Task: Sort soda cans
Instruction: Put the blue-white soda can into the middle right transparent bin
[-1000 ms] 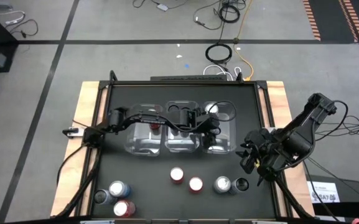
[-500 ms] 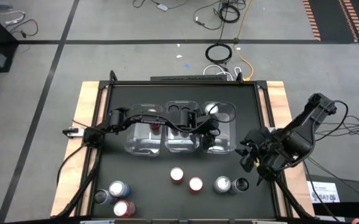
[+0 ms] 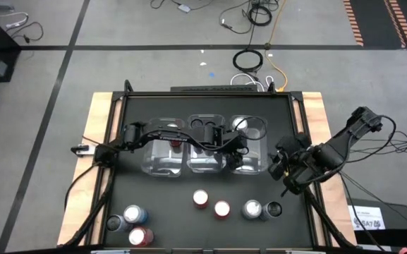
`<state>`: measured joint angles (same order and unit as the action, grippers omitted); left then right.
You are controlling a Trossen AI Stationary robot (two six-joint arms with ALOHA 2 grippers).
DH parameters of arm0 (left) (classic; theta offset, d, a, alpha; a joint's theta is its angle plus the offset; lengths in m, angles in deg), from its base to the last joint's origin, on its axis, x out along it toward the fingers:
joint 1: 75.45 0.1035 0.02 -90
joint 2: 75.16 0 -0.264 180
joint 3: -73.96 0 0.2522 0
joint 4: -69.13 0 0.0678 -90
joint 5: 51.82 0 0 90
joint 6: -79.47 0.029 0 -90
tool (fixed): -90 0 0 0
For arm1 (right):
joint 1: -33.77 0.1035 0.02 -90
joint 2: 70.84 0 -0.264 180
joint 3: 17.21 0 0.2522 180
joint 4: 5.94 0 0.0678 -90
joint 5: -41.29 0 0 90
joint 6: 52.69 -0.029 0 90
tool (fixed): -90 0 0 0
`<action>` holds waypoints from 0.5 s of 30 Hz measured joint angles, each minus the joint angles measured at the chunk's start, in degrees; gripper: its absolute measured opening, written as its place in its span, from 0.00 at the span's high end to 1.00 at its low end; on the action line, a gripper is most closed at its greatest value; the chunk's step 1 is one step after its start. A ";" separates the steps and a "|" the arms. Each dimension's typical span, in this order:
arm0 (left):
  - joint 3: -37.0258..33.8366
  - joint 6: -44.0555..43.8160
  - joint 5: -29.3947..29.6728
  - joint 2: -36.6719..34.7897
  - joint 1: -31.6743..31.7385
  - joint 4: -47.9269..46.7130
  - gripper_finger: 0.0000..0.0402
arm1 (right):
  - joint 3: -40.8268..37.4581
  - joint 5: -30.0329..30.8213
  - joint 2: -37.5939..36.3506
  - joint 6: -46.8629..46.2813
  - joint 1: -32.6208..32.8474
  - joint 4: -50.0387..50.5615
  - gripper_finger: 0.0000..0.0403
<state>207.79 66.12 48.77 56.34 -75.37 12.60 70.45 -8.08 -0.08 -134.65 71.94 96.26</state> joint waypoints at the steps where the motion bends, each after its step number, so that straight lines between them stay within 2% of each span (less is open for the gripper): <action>1: 0.00 -0.82 0.00 0.00 0.00 -0.04 0.18 | -1.65 -0.03 0.00 -0.47 0.02 0.02 0.54; 4: 0.00 -1.35 0.00 0.00 0.00 -0.09 0.18 | -9.20 -2.25 -0.02 -2.93 0.47 -2.43 0.54; 8: 0.00 -1.37 0.00 0.00 0.00 -0.20 0.18 | -20.30 -7.45 -2.79 -0.24 0.57 -16.26 0.55; 12: 0.00 -1.39 0.00 0.00 0.00 -0.21 0.18 | -27.82 -4.89 -10.44 9.99 0.29 -34.31 0.58; 15: 0.00 -1.40 0.00 0.00 0.00 -0.24 0.18 | -31.37 -3.42 -18.08 18.46 -1.65 -41.03 0.61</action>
<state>207.79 64.72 48.77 56.34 -75.37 12.36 39.08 -11.50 -18.16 -116.19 70.29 55.23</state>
